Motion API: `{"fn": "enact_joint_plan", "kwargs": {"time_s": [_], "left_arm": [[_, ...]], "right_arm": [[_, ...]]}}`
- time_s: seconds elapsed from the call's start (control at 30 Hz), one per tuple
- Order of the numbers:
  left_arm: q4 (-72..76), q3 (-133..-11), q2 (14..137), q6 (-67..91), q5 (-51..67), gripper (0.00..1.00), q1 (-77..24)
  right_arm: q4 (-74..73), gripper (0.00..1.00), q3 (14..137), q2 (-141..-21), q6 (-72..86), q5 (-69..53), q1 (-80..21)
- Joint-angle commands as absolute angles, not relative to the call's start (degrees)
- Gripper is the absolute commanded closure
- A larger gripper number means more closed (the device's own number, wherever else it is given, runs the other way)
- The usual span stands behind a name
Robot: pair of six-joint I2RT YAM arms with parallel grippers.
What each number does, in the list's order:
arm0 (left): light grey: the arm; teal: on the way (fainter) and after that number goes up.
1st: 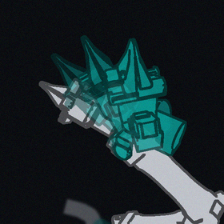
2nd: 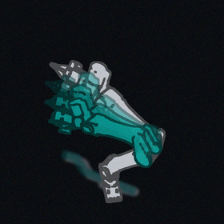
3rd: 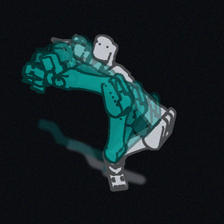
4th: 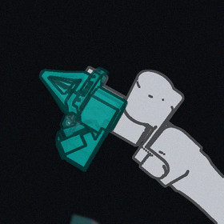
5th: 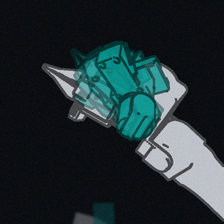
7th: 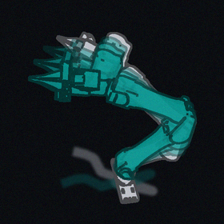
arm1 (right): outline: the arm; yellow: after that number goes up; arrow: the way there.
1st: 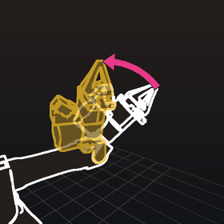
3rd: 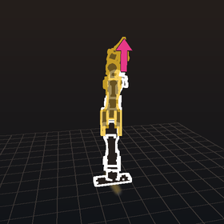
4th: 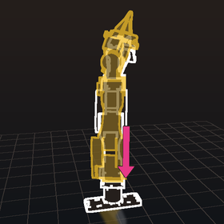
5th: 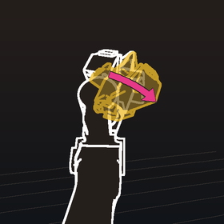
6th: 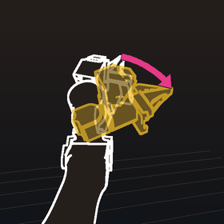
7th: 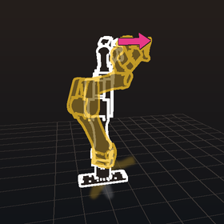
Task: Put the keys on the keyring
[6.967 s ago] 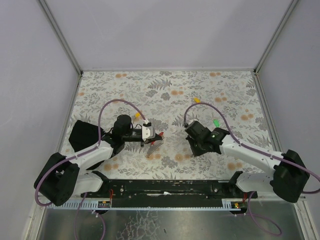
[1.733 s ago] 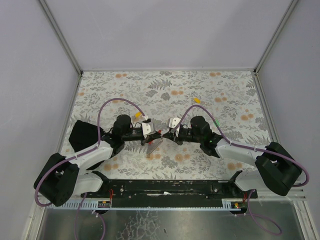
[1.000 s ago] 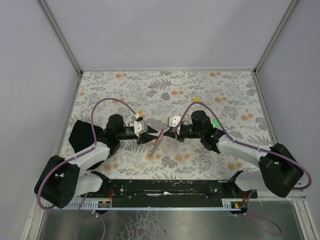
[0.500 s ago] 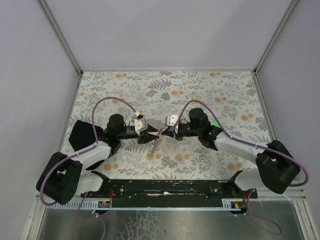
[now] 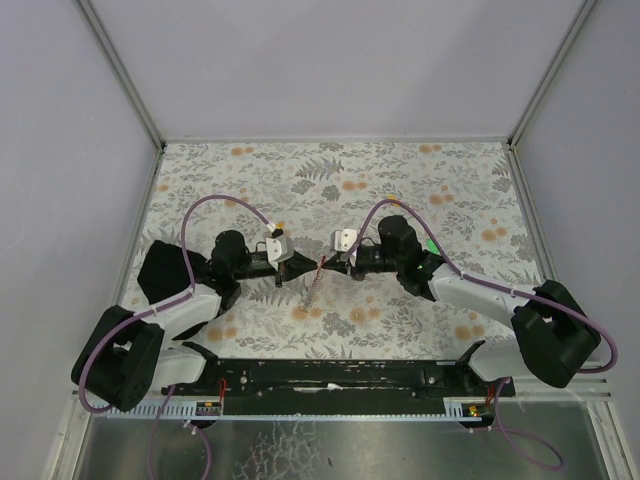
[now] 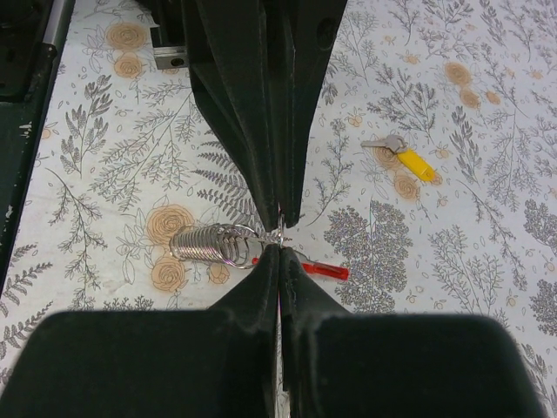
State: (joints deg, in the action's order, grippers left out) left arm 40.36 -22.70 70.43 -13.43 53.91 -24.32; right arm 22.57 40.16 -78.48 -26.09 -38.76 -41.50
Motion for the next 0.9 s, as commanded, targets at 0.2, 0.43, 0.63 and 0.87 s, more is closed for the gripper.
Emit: {"fn": "enact_joint_plan", "kwargs": {"time_s": [0.2,0.43,0.63,0.87], "left_arm": [[39.40,-23.60,66.62,-14.34,49.08,1.00,-25.00],[35.64,-24.36,62.69,-11.92,36.44,1.00,-29.98],[33.82,-24.70,60.95,-7.63,21.91,1.00,-34.74],[32.81,-24.47,59.39,-2.11,10.37,1.00,-39.04]], "right_arm": [[20.17,0.80,43.97,-78.31,-26.57,-38.11,-41.17],[26.11,0.58,39.11,-73.23,-25.49,-30.94,-41.28],[42.93,0.49,30.11,-67.81,-21.92,-21.65,-41.39],[56.56,0.51,26.56,-71.51,-16.54,-17.15,-42.73]]}}
